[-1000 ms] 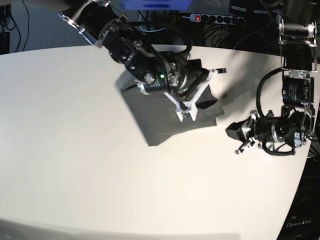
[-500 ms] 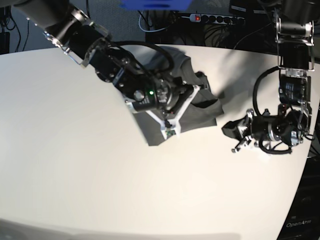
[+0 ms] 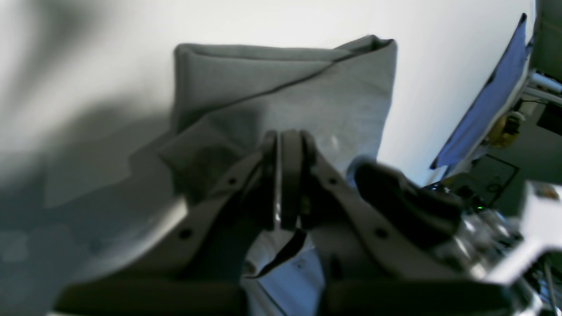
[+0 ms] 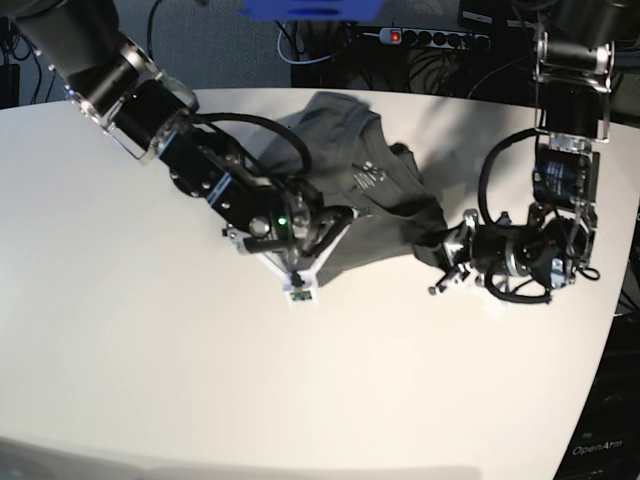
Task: Fold the T-shirt properly
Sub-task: 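Move the left gripper onto the bundle edge beside the right gripper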
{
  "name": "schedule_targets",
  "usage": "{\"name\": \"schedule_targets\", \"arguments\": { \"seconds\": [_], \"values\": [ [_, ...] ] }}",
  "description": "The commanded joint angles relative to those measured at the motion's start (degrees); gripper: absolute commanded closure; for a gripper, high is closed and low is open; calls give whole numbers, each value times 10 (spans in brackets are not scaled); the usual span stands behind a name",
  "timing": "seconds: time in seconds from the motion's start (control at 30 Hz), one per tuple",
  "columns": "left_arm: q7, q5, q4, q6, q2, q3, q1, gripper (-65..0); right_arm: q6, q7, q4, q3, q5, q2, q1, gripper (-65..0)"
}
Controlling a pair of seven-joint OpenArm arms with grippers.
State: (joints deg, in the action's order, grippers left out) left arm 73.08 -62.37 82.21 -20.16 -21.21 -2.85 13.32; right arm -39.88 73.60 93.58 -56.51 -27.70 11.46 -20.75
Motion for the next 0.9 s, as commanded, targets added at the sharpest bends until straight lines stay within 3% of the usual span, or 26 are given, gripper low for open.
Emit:
{"name": "schedule_targets", "arguments": {
  "seconds": [0.0,0.2,0.4,0.53,0.77,0.87],
  "values": [
    [4,-14,11,1,3,1,13,-18,-1,-22,-5,3,3,4,-14,-1],
    [5,-14,8,1,34,1,3,-18,-1,-86,-74,2,3,19,-24,-1],
    [32,-25,21,1,31,1,3,-18,-1,-102,-83,2,3,19,-27,-1],
    [32,-73,38,1,10,1,-4,-18,-1,-118,-83,3,3,18,-22,-1],
    [21,-156,26,2,8,-2,-4,-19,-1,-140,-127,3,3,8,-11,-1],
    [20,-166,26,2,9,-33,-1,-19,-1,-148,-139,2,3,7,-10,-1]
  ]
}}
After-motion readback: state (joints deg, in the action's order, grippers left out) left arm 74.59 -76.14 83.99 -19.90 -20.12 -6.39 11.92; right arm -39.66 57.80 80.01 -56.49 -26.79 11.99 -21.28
